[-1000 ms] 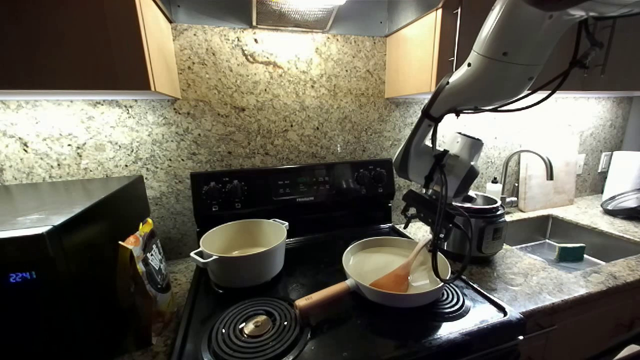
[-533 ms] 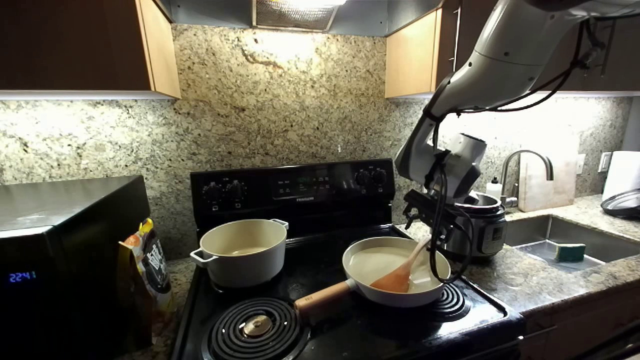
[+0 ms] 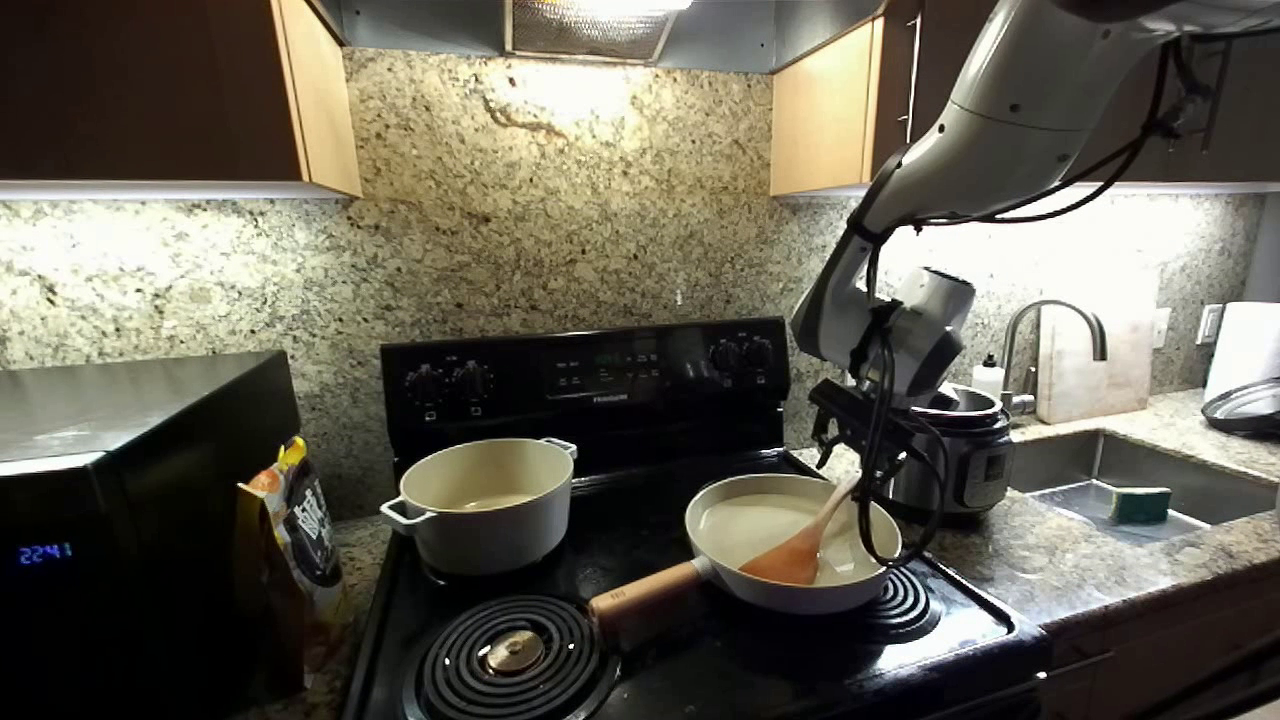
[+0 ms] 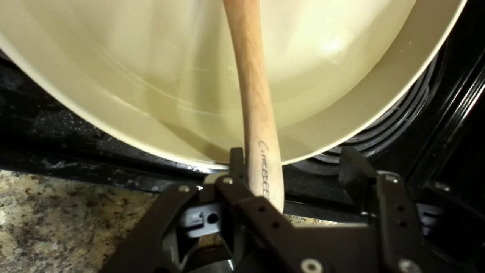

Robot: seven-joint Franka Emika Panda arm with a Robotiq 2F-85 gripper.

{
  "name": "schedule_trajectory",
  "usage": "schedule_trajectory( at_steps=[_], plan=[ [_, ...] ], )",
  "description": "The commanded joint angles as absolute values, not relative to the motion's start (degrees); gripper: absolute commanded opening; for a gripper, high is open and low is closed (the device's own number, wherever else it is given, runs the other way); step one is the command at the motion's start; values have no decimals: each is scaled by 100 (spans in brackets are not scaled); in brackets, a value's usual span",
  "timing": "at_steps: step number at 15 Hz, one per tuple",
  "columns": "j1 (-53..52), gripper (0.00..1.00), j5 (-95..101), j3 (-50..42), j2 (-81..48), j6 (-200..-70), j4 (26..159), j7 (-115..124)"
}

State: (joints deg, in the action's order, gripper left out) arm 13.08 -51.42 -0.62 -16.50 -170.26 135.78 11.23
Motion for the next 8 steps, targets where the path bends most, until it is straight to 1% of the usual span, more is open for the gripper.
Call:
schedule_trajectory(
  at_steps=[1, 2, 6, 8],
  plan=[
    [1474, 36, -5379, 93, -1533, -17030, 13700, 749],
    [1485, 29, -5384, 104, -1529, -17032, 13703, 725],
    [1494, 4, -5394, 128, -1516, -17046, 13718, 670],
    [1495, 6, -5404, 135, -1519, -17043, 13716, 643]
  ],
)
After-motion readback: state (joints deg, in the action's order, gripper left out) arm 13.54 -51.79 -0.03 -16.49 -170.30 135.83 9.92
